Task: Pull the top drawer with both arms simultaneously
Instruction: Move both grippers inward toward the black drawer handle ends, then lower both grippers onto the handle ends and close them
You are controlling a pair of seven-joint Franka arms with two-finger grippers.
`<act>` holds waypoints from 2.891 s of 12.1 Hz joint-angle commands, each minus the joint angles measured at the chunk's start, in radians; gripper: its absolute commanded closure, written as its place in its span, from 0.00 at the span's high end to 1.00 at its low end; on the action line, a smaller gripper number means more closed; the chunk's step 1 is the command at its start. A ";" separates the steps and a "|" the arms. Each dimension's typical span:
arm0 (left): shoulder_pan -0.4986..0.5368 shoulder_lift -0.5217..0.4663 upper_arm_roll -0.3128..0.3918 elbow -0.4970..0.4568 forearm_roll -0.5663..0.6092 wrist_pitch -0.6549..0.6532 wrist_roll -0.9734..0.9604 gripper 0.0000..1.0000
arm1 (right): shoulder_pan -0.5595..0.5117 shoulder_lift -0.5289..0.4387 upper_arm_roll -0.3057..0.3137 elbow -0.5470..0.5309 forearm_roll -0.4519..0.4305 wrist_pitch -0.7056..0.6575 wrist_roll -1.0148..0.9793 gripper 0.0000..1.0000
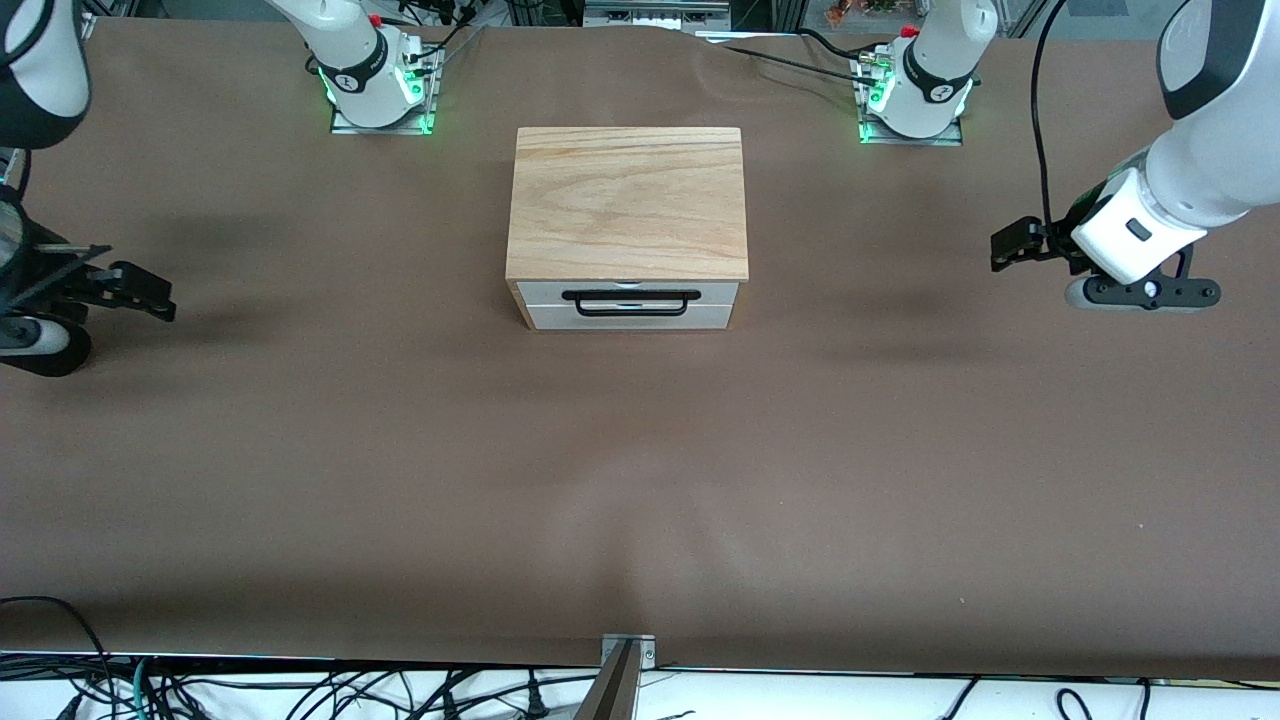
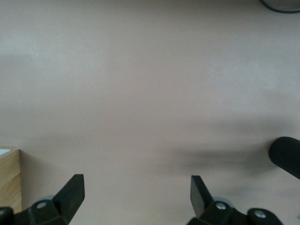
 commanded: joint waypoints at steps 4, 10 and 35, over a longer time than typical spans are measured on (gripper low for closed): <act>0.017 0.018 -0.013 -0.159 -0.047 0.211 0.006 1.00 | 0.037 0.055 0.002 0.011 0.160 -0.008 -0.009 1.00; 0.015 0.111 -0.018 -0.277 -0.067 0.426 0.006 1.00 | 0.037 0.201 0.000 0.011 0.666 0.004 -0.035 1.00; 0.026 0.558 -0.260 -0.268 -1.713 0.314 1.300 0.93 | 0.316 0.440 0.003 -0.435 1.742 0.071 -1.047 1.00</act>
